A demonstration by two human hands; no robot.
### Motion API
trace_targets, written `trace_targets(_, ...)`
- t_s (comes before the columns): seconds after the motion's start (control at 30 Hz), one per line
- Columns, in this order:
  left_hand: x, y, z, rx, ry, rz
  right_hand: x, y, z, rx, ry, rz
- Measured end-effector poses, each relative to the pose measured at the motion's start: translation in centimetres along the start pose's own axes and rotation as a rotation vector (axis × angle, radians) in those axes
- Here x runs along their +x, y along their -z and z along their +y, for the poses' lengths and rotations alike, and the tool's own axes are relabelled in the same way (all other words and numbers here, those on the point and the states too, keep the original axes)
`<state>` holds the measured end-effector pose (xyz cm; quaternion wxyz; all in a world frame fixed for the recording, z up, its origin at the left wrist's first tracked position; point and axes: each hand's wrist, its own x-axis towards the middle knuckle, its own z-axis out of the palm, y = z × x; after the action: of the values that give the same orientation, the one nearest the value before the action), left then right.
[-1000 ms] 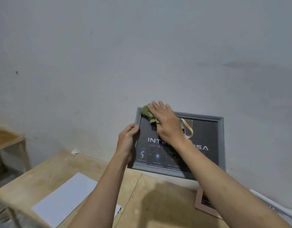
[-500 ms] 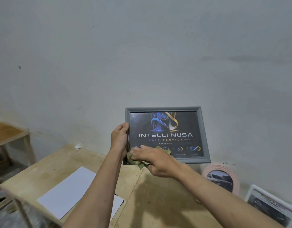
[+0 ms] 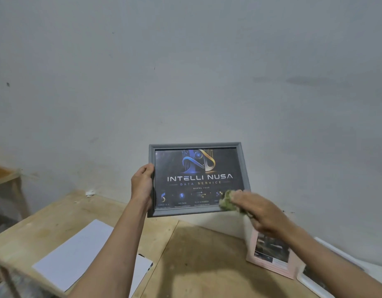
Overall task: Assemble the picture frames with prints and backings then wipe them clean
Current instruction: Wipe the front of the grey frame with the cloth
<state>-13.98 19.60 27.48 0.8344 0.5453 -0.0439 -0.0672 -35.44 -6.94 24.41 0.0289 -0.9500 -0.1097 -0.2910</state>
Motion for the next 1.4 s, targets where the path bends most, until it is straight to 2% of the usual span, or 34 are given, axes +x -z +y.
trace_targets(0.13,-0.1,-1.0,0.5,-0.045,-0.005,-0.025,5.2,4.4,0.0,0.01,-0.144,0.38)
trace_targets(0.2,-0.7,-2.1,0.4,-0.051,-0.012,-0.082,9.1,6.1,-0.1,-0.013,-0.173,0.437)
trace_targets(0.33,-1.7,-3.6,0.4,-0.06,-0.053,-0.176,12.2,4.1,0.2,-0.02,-0.142,0.178)
trace_targets(0.5,-1.0,-2.8,0.4,-0.062,-0.095,-0.109,6.9,-3.7,-4.8,0.106,0.1,-0.058)
trace_targets(0.6,-1.3,-1.8,-0.1,-0.098,-0.078,-0.081,4.5,-4.8,-6.5,0.144,0.197,-0.19)
trace_targets(0.67,-1.4,-1.3,-0.2,-0.127,-0.061,-0.077,5.5,-2.7,-7.0,0.176,0.189,-0.179)
trace_targets(0.7,-1.5,-1.1,-0.2,-0.133,-0.05,-0.08,6.7,-1.3,-7.3,0.207,0.154,-0.119)
trace_targets(0.8,-1.6,-1.4,0.0,-0.112,-0.028,-0.155,12.1,3.0,-7.3,0.183,0.031,0.271)
trace_targets(0.87,-2.2,-2.3,0.2,-0.081,-0.047,-0.22,15.9,4.6,-6.8,0.079,-0.064,0.386)
trace_targets(0.93,-3.0,-3.1,0.6,-0.067,-0.071,-0.26,18.1,4.1,-6.7,-0.055,-0.034,0.289)
trace_targets(1.03,-3.3,-3.5,1.8,-0.131,-0.05,-0.258,18.0,0.8,-7.6,-0.151,0.16,0.141)
trace_targets(1.17,-1.9,-2.4,3.4,-0.275,0.087,-0.226,15.9,-3.0,-10.0,0.009,0.257,0.058)
trace_targets(1.27,-1.6,-2.0,3.9,-0.165,0.175,-0.258,14.7,-4.5,-11.4,0.107,0.295,0.023)
trace_targets(1.4,-1.2,-1.7,3.2,-0.04,0.075,-0.248,13.5,-4.7,-11.6,0.183,0.287,-0.035)
